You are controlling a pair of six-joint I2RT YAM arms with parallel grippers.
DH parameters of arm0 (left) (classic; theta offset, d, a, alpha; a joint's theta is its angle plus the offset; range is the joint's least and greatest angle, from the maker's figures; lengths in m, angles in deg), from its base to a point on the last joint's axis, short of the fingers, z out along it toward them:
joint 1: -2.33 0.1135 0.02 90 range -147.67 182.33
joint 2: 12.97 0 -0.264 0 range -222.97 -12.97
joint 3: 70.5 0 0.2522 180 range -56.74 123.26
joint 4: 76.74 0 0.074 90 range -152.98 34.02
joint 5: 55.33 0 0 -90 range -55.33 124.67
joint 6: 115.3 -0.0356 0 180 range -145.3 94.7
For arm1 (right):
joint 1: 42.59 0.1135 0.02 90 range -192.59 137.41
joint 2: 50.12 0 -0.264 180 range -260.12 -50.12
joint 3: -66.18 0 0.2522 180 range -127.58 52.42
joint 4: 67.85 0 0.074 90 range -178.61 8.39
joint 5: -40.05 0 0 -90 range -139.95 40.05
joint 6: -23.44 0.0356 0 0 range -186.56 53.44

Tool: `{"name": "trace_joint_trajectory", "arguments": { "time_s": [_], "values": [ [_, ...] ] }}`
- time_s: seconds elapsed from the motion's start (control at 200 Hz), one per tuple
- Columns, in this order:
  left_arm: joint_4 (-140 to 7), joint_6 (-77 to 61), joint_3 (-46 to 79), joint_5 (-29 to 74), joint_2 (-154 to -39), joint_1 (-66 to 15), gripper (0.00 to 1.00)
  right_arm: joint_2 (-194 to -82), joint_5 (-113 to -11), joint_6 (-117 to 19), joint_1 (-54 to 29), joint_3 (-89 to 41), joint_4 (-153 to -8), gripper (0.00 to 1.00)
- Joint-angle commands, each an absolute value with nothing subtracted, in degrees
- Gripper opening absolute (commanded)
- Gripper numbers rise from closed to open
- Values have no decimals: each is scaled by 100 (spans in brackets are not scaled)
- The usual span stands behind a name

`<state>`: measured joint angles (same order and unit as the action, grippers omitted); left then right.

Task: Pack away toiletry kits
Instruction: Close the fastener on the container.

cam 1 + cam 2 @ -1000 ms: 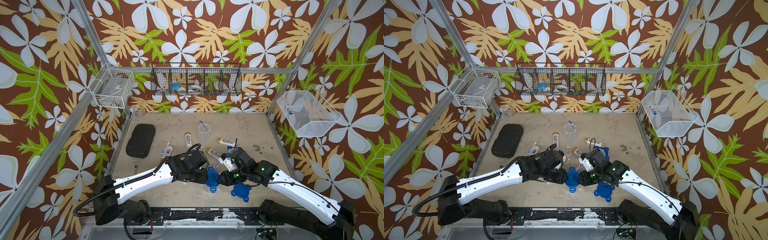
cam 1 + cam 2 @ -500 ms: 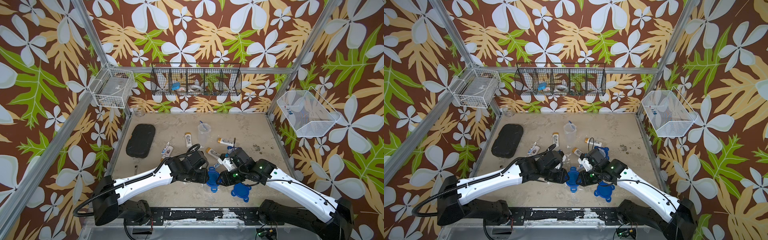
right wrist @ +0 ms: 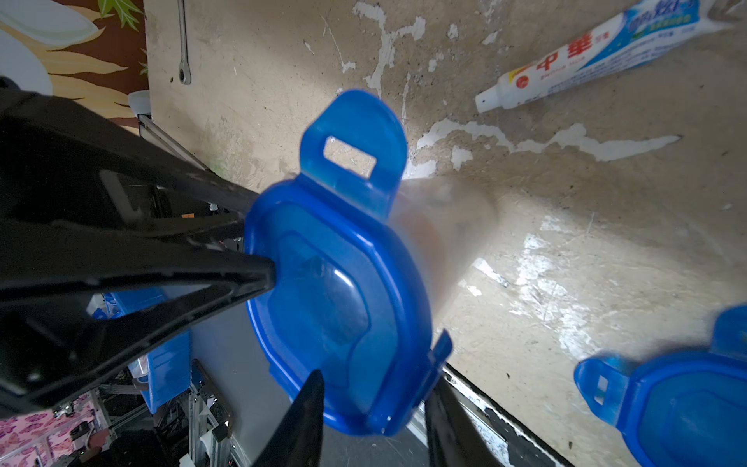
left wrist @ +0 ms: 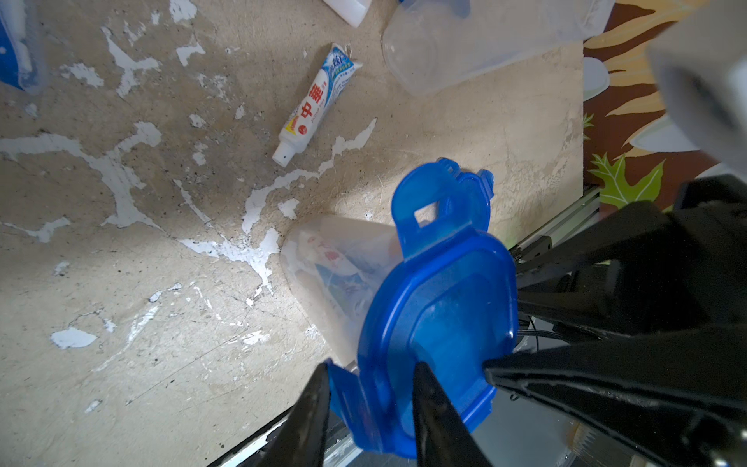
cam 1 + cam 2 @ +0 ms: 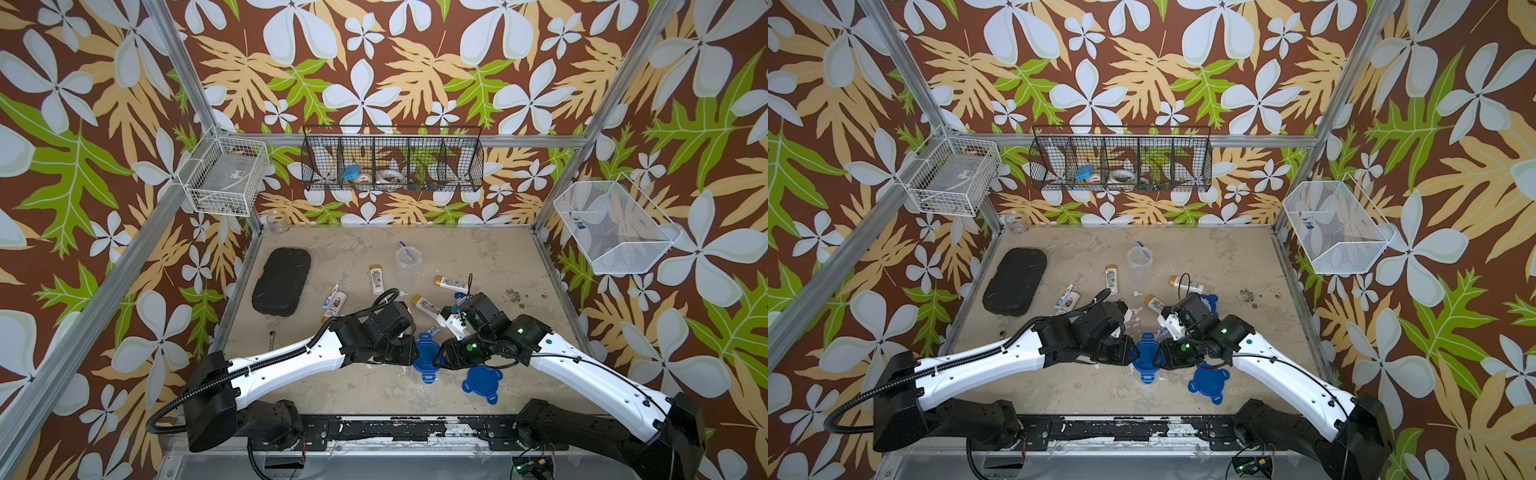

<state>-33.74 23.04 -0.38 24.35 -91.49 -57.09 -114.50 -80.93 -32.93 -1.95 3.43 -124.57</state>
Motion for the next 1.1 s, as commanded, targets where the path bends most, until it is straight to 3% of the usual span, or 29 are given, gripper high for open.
{"name": "trace_joint_trajectory", "arguments": {
  "time_s": [0.0,0.4,0.711,1.096],
  "values": [
    [-3592,2352,-247,1893,-9522,-5792,35,-11649,-8603,-3668,-129,434,-11169,40],
    [-3813,2411,-357,1707,-9718,-5790,35,-11691,-8597,-3622,-137,672,-10724,41],
    [-3641,2367,-390,1893,-9782,-5822,35,-11544,-8406,-3535,-208,659,-10596,36],
    [-3451,2331,-413,2035,-9775,-5836,35,-12065,-7712,-4155,-210,101,-11401,35]
  ]
}}
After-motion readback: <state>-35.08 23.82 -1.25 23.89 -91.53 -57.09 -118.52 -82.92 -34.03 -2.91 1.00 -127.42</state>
